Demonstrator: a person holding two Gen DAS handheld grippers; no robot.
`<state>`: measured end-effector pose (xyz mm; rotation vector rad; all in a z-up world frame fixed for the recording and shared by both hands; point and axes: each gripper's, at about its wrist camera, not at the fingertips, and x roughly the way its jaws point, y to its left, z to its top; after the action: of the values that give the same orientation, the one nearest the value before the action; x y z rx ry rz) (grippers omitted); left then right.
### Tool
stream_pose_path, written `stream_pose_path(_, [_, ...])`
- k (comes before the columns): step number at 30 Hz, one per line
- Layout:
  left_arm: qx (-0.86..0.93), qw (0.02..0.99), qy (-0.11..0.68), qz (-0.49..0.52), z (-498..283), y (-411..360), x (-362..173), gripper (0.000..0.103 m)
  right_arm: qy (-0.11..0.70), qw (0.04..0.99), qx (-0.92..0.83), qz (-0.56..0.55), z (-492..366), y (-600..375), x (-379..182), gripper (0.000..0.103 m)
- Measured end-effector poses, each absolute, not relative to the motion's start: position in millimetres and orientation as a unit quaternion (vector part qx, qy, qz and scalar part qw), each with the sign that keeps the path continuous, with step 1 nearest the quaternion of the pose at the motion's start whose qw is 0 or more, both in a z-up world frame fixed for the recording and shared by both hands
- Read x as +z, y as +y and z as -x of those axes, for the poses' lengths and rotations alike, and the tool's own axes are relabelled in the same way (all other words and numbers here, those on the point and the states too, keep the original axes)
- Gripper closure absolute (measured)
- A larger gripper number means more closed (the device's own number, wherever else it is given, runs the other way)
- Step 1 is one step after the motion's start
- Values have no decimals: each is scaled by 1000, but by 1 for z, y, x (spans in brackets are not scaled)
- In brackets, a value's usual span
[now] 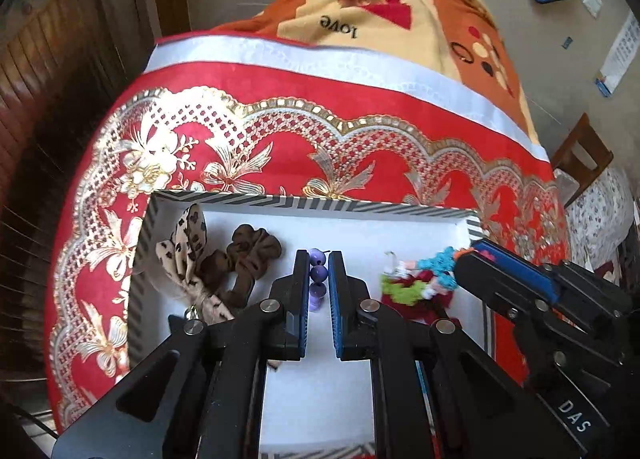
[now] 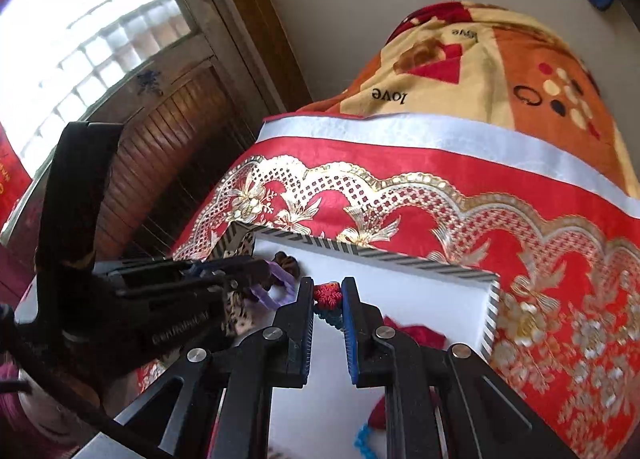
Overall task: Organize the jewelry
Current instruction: 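Carry both bracelets into the striped box and open both tools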
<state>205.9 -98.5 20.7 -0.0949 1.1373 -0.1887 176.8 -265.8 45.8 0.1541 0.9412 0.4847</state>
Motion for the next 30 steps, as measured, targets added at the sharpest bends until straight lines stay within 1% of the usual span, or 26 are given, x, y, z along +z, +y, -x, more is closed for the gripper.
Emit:
stream_pose_path(4, [-66, 832, 549, 52, -219, -88, 2, 95, 458, 855, 229, -79, -200, -264, 27, 90])
stream_pose_path(8, [-47, 824, 562, 52, -226, -76, -17, 95, 487, 844, 208, -86, -219, -276, -7, 90])
stream_pose_path(12, [-38, 820, 569, 48, -227, -71, -31, 95, 505, 838, 187, -88, -224, -290, -32, 90])
stream_pose_path(21, [-35, 825, 562, 44, -226, -75, -37, 95, 516, 840, 160, -49, -223, -291, -54, 90])
stream_pose_path(23, [-38, 827, 560, 43, -225, -76, -36, 92, 519, 839, 159, -44, -224, -289, -56, 90])
stream_pose_path(24, [-39, 827, 559, 43, -224, -76, -36, 86, 519, 839, 158, -44, -223, -289, -56, 88])
stream_pose_path(25, [-39, 828, 558, 45, -226, -78, -35, 76, 518, 839, 158, -44, -221, -289, -56, 79])
stream_pose_path(26, [-39, 829, 556, 48, -225, -78, -34, 72, 517, 840, 158, -46, -220, -289, -56, 67])
stream_pose_path(27, [-39, 830, 555, 50, -224, -78, -33, 68, 515, 841, 159, -51, -218, -290, -55, 64])
stream_pose_path(30, [-36, 835, 548, 47, -221, -80, -28, 68, 512, 843, 158, -56, -210, -294, -49, 64])
